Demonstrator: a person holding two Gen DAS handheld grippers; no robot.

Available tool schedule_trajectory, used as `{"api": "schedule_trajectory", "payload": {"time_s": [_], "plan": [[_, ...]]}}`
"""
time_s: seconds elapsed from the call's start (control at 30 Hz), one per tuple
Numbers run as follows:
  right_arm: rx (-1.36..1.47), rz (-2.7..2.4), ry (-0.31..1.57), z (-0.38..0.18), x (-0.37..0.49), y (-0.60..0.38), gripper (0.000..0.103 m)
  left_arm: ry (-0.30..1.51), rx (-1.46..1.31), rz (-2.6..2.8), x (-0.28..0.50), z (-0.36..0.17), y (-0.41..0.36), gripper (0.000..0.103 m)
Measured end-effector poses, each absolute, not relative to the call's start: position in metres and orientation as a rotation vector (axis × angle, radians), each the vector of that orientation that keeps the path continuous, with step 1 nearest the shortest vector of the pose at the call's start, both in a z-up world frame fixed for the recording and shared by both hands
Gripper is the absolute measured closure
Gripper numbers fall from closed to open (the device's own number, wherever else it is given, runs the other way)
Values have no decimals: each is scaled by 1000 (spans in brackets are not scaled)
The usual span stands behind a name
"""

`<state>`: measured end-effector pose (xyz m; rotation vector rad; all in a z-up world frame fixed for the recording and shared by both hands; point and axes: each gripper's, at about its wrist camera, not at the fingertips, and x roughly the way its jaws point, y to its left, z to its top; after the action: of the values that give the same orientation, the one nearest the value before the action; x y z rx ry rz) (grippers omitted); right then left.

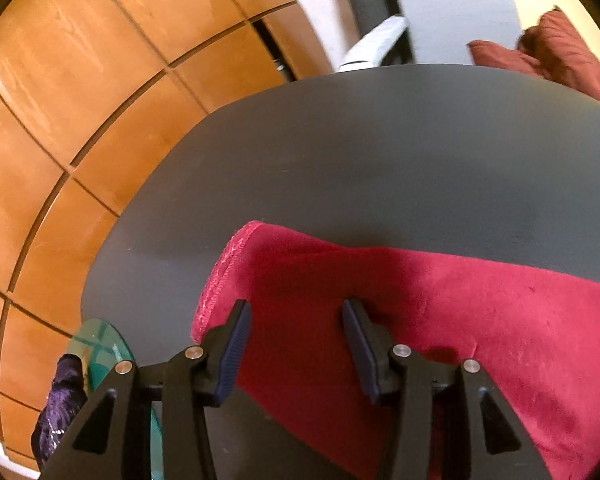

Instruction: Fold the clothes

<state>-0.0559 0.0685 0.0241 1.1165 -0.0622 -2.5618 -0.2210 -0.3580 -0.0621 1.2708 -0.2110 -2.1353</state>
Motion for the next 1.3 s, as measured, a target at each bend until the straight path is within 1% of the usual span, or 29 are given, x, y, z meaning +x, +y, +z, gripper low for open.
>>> {"api": "schedule_trajectory", "payload": {"time_s": [0.07,0.13,0.2,0.23,0.27,0.33,0.37,0.43,0.47,0.5,0.53,0.6,0.63,0.67,0.73,0.77,0.83,0.9,1.0,1.17,1.23,1.27,1.3], "plan": [[1190,-2596,36,21,-54,72,36,-236,1263,-2100,-226,-65,-366,52],[1318,-2606,58,3,-56,79,36,-239,1250,-2077,-227,-66,-373,52],[1418,-2567,-24,-18,-64,87,36,-217,1247,-2083,-234,-64,-384,53],[1465,-2543,-72,-28,-69,90,36,-185,1251,-2094,-232,-62,-386,56],[1474,-2531,-113,-34,-75,93,33,-142,1258,-2107,-233,-59,-388,56],[1436,-2543,-76,-36,-90,89,31,68,1243,-2197,-215,-47,-390,57],[1414,-2551,-51,-37,-98,86,31,139,1210,-2245,-202,-39,-385,57],[1358,-2553,-81,-35,-112,90,33,280,1139,-2335,-177,-24,-373,57],[1330,-2552,-101,-34,-119,93,40,322,1120,-2396,-163,-16,-362,57],[1294,-2564,-126,-27,-110,102,44,363,1101,-2456,-149,-8,-352,57],[1255,-2579,-153,-19,-96,112,46,366,1099,-2548,-134,-3,-336,56],[1177,-2607,-206,-3,-67,134,45,364,1091,-2735,-103,8,-304,55],[1138,-2620,-232,5,-53,144,44,339,1112,-2780,-94,6,-292,55],[1098,-2632,-259,13,-39,155,39,313,1134,-2822,-85,3,-280,55],[1018,-2654,-311,29,-11,176,34,257,1178,-2906,-67,-2,-256,54],[978,-2664,-337,37,4,187,33,228,1200,-2947,-58,-4,-244,54],[1001,-2674,-284,40,39,207,32,166,1244,-3029,-40,-9,-221,53],[1065,-2682,-269,33,71,221,30,101,1289,-3109,-22,-14,-197,53],[1157,-2647,-343,16,98,240,30,-6,1356,-3226,5,-22,-162,43],[1230,-2540,-538,-17,111,245,30,-352,1351,-3269,9,-31,-113,43],[1232,-2480,-637,-27,107,237,30,-454,1327,-3234,2,-38,-102,43],[1235,-2446,-666,-31,105,232,30,-460,1329,-3215,2,-38,-98,43],[1236,-2426,-677,-33,104,226,29,-425,1338,-3201,-1,-40,-97,43]]}}
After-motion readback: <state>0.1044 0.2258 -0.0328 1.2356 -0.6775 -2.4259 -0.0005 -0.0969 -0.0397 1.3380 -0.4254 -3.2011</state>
